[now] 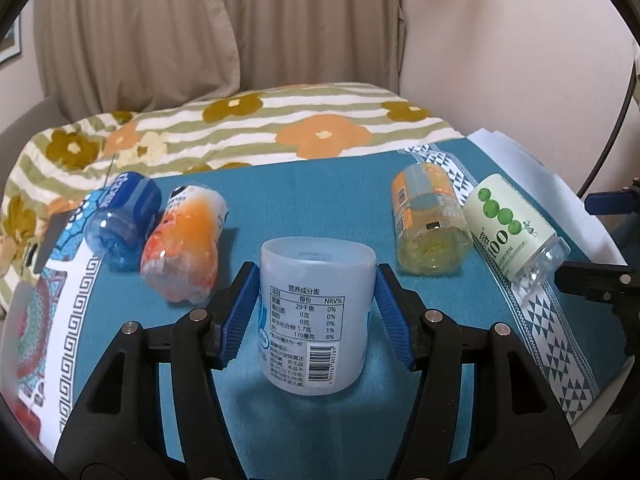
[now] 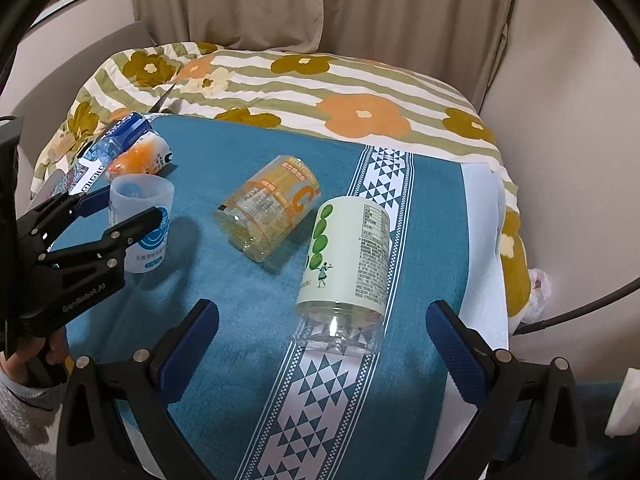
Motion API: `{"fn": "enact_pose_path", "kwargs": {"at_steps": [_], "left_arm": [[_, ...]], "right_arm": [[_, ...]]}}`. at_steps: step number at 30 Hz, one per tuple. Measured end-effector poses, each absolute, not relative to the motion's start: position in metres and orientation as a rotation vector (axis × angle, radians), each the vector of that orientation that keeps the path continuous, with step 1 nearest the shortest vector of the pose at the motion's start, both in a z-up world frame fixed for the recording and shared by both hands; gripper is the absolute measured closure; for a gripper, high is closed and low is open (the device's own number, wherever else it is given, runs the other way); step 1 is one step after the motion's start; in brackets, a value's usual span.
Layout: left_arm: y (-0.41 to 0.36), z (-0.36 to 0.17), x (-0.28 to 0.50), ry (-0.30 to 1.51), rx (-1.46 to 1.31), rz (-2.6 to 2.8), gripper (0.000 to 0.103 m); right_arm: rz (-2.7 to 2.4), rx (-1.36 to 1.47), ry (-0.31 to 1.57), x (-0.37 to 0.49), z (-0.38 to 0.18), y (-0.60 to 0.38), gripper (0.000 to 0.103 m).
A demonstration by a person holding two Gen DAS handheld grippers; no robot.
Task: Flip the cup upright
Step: 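Lift the cup with the left gripper and rotate it opening up, then lower the cup upright onto the cloth, open the left gripper, withdraw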
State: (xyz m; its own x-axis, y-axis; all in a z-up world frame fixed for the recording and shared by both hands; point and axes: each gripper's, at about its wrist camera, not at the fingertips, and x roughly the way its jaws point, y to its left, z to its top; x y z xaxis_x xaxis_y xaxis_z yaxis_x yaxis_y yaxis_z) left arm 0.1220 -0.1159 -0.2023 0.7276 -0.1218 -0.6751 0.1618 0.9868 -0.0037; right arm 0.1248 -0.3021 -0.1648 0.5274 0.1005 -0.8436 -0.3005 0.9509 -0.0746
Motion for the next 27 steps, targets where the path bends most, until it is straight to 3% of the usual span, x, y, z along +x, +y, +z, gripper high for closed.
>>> {"fn": "enact_pose_path", "kwargs": {"at_steps": [27], "left_arm": [[-0.092,-0.211,0.078,0.643,-0.044,-0.146,0.039]], "right_arm": [[0.232,-0.289,0.944,0.106,-0.164,-0.274,0.000]]}}
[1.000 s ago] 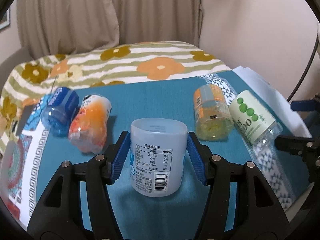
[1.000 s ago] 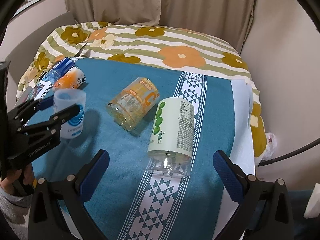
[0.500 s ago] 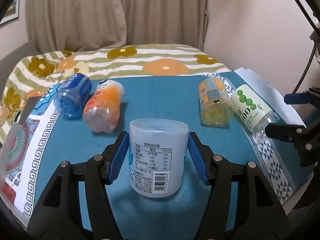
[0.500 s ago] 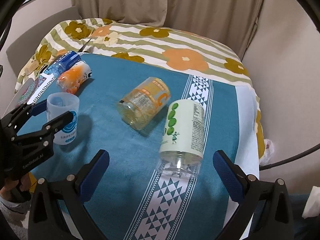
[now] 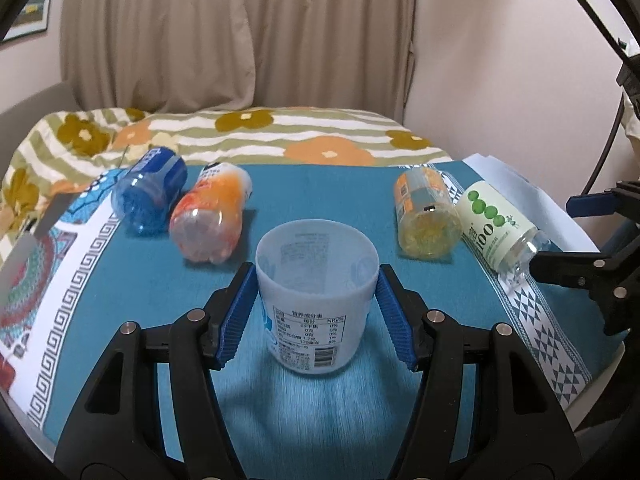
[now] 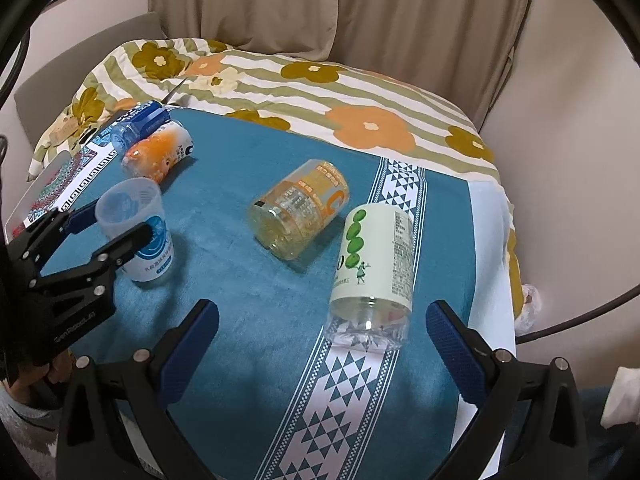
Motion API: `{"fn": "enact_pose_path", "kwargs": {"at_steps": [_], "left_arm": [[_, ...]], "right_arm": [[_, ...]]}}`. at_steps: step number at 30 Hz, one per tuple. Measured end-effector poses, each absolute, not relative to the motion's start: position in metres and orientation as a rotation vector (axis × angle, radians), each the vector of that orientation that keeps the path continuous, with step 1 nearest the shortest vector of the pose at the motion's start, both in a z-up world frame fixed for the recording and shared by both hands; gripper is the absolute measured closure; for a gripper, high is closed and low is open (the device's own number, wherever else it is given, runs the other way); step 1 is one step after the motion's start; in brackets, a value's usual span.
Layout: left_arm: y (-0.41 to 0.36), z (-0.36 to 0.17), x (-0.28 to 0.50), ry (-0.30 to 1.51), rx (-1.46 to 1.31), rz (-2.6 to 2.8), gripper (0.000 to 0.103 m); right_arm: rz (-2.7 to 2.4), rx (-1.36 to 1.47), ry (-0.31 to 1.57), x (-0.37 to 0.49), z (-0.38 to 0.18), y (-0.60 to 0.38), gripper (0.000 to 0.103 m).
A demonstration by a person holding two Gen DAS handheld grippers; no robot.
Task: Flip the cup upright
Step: 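Lower the cup upright onto the cloth, open the left gripper, withdraw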
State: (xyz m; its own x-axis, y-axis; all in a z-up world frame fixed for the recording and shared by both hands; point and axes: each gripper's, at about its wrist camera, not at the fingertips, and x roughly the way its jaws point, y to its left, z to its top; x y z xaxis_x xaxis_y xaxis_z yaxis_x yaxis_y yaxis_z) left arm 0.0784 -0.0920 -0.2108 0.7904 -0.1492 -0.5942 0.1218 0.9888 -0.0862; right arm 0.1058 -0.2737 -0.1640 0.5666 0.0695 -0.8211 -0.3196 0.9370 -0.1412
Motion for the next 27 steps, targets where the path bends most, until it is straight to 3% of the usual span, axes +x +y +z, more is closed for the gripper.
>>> {"fn": "enact_pose_path", "kwargs": {"at_steps": [12,13,14,16,27], "left_arm": [[-0.094,-0.210,0.077,0.697,-0.013,-0.121,0.035],[-0.096,-0.210,0.078,0.706,-0.003,-0.118,0.027],[-0.097,-0.211,0.079,0.721,0.007,-0.113,0.011],[-0.098,-0.209,0.078,0.724,0.014,-0.109,0.003],[-0.088,-0.137,0.055,0.782,0.001,-0.057,0.003]], "right_arm": [[0.242,-0.262,0.940,0.096,-0.161,-0.272,0.000],[0.242,-0.259,0.937,0.094,-0.161,-0.273,0.000],[0.242,-0.255,0.933,0.093,-0.160,-0.273,0.000],[0.241,-0.247,0.927,0.090,-0.158,-0.275,0.000],[0.249,-0.165,0.864,0.070,-0.105,-0.277,0.000]]}}
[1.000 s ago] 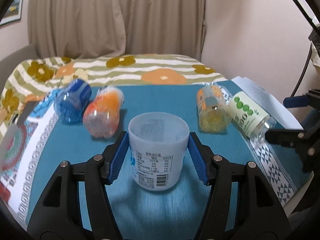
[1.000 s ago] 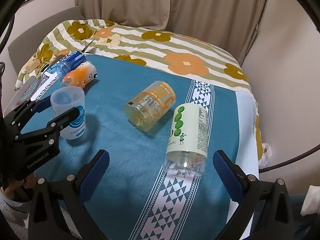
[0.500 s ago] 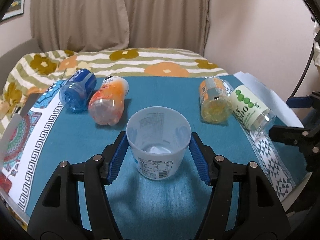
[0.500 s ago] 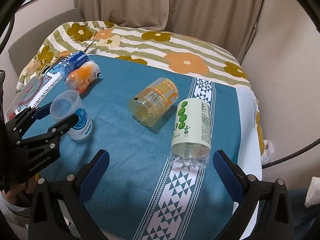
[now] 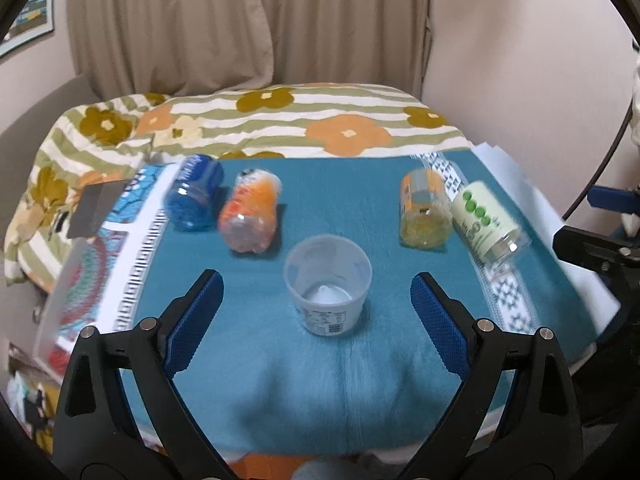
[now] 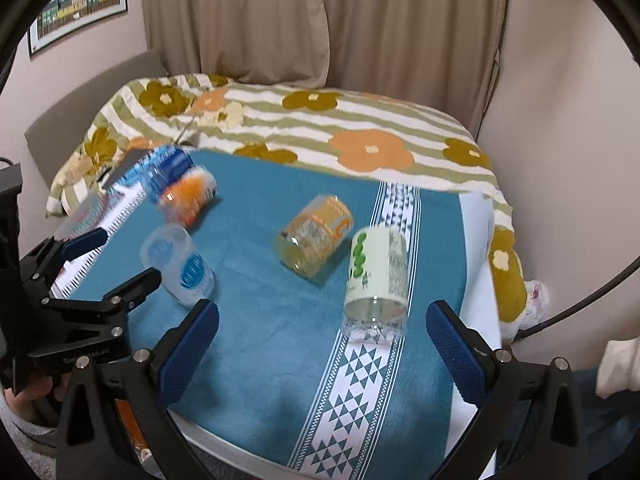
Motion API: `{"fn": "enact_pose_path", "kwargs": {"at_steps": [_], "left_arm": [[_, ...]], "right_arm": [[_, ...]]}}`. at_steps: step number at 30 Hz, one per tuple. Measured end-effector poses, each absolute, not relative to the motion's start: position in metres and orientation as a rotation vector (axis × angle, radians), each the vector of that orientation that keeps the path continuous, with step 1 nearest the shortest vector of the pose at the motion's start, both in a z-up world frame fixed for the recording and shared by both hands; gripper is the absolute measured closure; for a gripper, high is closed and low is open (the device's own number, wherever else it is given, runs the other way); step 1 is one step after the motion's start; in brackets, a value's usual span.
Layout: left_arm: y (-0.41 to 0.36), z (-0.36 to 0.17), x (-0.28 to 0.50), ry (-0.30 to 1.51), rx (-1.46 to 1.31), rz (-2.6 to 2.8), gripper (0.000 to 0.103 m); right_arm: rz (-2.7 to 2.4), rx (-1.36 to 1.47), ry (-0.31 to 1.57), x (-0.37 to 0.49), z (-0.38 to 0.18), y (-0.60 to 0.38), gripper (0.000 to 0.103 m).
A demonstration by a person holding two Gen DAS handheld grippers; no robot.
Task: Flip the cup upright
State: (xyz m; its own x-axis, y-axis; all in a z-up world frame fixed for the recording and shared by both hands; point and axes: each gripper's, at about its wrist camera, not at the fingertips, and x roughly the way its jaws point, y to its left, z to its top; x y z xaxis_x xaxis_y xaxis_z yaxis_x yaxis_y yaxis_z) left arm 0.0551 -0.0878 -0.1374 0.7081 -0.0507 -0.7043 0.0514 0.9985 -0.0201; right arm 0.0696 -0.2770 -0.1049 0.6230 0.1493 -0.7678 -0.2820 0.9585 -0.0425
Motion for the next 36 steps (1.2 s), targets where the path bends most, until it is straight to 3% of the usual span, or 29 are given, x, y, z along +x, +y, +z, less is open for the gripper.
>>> {"fn": "enact_pose_path", "kwargs": {"at_steps": [14,36], "left_arm": [[-0.036,-0.047,0.021,0.858,-0.067,-0.010,0.000],[-0.011,-0.035,0.003,0.825,-0.058,-0.050,0.000]], "right_arm": [[0.144,-0.022,0.947,0.038,-0.051,-0.254,0.000],[-0.015,0.000,0.900,0.008,-0.036,-0.243,0.000]]}}
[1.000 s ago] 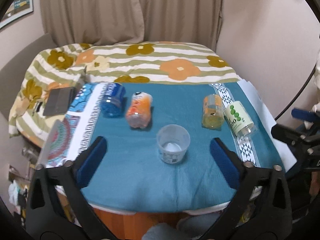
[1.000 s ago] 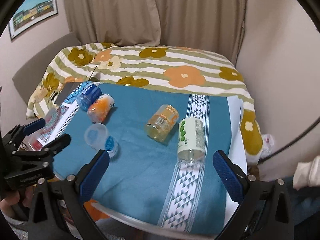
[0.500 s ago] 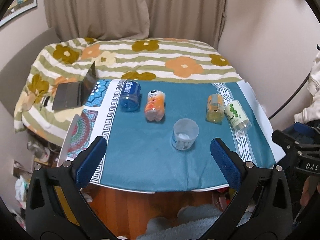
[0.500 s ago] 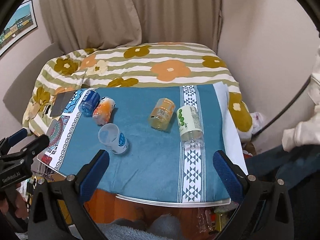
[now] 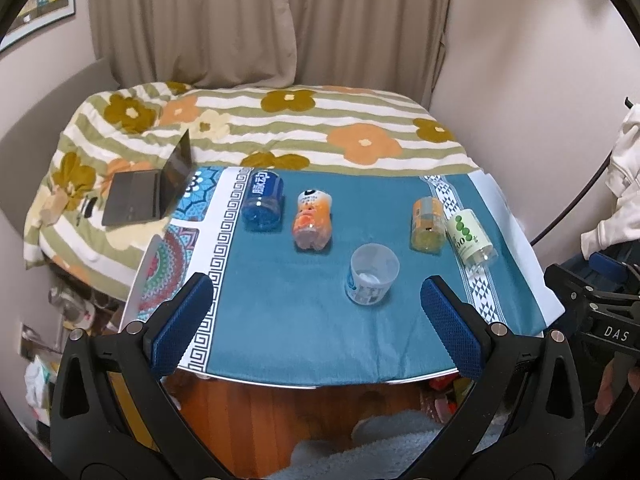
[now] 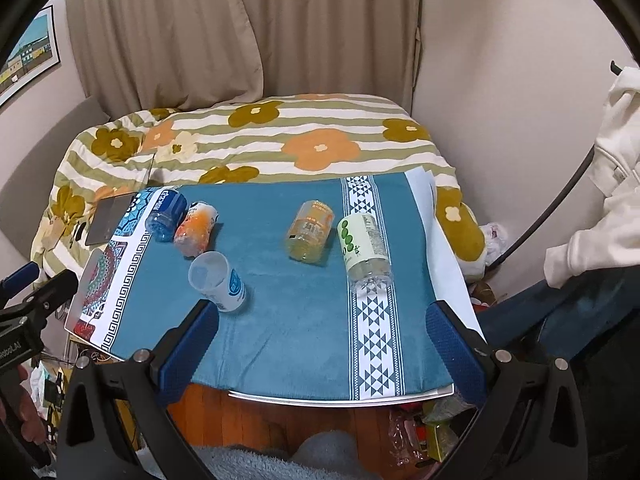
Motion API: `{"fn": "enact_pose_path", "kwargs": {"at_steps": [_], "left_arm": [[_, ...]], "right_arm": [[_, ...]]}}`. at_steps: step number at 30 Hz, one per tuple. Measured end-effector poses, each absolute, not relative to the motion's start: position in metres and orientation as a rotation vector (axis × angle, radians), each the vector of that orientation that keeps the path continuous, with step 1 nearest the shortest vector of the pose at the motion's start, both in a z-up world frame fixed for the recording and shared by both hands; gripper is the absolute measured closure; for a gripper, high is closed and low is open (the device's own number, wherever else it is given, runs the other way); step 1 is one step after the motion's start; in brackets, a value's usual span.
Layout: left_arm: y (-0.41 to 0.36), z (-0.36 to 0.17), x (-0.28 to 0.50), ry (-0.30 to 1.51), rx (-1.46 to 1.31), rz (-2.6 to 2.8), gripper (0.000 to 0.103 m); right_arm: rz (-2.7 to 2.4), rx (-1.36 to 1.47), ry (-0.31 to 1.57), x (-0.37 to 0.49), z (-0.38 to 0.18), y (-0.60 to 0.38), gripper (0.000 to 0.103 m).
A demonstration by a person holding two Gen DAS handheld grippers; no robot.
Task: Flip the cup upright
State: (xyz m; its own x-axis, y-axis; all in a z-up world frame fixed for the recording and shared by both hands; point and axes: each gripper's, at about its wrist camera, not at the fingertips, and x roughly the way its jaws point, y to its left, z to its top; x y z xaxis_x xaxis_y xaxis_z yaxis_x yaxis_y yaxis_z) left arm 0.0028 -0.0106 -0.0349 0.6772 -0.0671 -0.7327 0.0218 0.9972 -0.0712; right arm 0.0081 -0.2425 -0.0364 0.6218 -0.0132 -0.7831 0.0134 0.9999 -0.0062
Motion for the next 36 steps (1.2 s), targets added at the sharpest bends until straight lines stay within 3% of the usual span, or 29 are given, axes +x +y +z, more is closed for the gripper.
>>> {"fn": "enact_pose_path", "kwargs": {"at_steps": [36], "left_arm": [[-0.011,-0.032,0.017,0.803,-0.020,-0.056,0.000]], "right_arm": [[-0.041,0.001,0.891,0.020,-0.036,-0.238,0.000]]}}
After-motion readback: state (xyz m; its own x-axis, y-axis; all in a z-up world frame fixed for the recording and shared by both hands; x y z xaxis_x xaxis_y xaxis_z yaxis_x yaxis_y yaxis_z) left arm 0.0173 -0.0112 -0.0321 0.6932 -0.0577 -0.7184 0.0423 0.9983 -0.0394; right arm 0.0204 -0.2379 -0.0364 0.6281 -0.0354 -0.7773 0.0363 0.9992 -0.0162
